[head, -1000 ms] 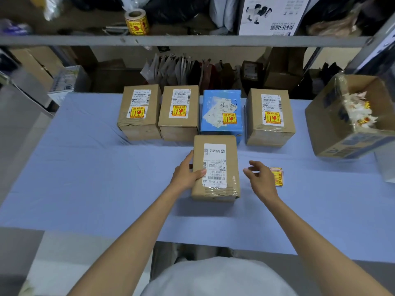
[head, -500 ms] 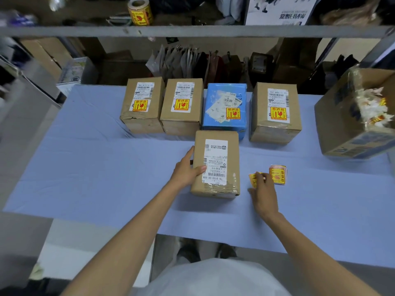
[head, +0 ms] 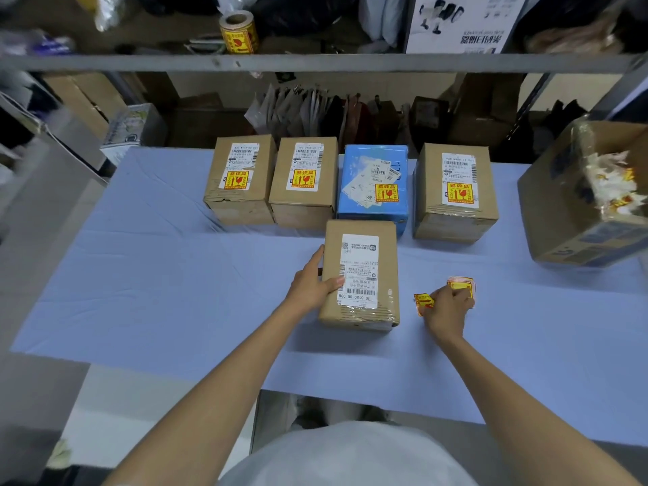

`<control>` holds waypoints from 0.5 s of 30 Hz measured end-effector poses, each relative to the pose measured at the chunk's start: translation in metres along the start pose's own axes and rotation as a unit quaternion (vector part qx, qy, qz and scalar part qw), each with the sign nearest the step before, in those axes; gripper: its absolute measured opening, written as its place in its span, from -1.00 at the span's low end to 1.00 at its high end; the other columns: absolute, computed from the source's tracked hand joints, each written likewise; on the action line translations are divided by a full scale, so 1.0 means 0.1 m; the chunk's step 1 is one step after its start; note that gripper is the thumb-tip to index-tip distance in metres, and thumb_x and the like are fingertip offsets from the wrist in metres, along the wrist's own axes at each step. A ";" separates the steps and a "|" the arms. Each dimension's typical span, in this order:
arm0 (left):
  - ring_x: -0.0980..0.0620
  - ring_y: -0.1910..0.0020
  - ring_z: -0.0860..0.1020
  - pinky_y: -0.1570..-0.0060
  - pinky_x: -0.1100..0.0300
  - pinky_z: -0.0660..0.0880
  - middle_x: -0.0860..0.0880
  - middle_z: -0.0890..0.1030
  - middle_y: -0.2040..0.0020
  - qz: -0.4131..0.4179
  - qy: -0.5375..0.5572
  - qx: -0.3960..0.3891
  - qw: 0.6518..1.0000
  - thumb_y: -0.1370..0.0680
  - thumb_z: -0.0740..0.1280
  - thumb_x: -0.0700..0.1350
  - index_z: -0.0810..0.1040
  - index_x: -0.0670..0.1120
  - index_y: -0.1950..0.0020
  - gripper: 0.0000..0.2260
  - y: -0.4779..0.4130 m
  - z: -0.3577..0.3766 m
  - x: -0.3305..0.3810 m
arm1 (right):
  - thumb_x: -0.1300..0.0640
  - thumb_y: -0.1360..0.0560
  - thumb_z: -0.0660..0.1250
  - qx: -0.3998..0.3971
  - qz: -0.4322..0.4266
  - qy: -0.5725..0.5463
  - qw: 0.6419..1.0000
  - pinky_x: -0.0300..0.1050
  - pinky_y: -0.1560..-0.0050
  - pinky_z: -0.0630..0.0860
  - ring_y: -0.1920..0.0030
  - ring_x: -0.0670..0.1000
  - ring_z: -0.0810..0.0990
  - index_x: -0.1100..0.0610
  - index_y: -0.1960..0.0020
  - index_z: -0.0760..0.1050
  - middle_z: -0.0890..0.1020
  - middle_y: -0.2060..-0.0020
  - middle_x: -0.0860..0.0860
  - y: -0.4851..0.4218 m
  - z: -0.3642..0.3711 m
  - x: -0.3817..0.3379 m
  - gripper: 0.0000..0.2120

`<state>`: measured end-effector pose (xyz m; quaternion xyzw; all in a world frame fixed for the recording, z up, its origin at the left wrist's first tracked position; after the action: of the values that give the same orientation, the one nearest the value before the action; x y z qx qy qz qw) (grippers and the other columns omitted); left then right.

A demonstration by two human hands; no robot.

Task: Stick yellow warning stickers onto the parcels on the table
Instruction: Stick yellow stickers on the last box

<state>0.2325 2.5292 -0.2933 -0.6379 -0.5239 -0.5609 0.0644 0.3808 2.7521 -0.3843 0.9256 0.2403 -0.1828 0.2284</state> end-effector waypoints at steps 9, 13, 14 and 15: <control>-0.09 -0.34 0.28 -0.23 0.11 0.33 -0.09 0.31 -0.33 0.102 -0.181 0.103 0.973 -0.44 0.40 -0.25 0.15 0.03 -0.50 -0.29 -0.04 0.01 0.40 | 0.39 -0.30 0.48 0.011 -0.005 -0.274 0.962 -0.20 0.30 0.39 0.14 0.13 0.58 0.20 -0.08 0.38 0.62 0.14 0.16 0.12 -0.45 -0.59 -0.56; 0.05 -0.18 0.48 -0.19 0.16 0.44 0.01 0.50 -0.15 0.196 -0.104 0.106 0.969 -0.51 0.38 -0.19 0.42 -0.05 -0.33 -0.60 -0.05 0.11 0.78 | 0.26 -0.30 0.52 0.038 -0.051 -0.326 0.943 -0.16 0.24 0.50 0.23 0.04 0.62 0.18 0.12 0.57 0.67 0.24 0.09 0.15 -0.67 -0.97 -0.80; 0.09 -0.11 0.50 -0.14 0.22 0.45 0.05 0.52 -0.07 0.197 -0.075 0.087 0.974 -0.51 0.38 -0.16 0.45 -0.06 -0.30 -0.64 -0.05 0.14 0.85 | 0.25 -0.31 0.51 0.034 -0.064 -0.346 0.935 -0.14 0.21 0.51 0.23 0.01 0.62 0.19 0.14 0.61 0.68 0.25 0.08 0.18 -0.71 -1.05 -0.85; 0.13 -0.04 0.51 -0.08 0.28 0.44 0.08 0.51 -0.01 0.194 -0.051 0.066 0.977 -0.52 0.38 -0.13 0.48 -0.07 -0.27 -0.67 -0.05 0.16 0.91 | 0.26 -0.34 0.49 0.024 -0.077 -0.369 0.926 -0.15 0.20 0.51 0.24 -0.01 0.61 0.21 0.14 0.63 0.68 0.26 0.08 0.20 -0.73 -1.12 -0.89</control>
<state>0.2232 2.5964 -0.2309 -0.7497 -0.4285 -0.4684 0.1871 0.3162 2.7330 -0.2671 0.7763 0.2054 -0.5342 0.2643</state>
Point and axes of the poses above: each hand's wrist, its own y-axis away from the middle knuckle, its own z-axis out of the palm, x = y × z, the point moved 4 cm from there along -y, towards the middle knuckle
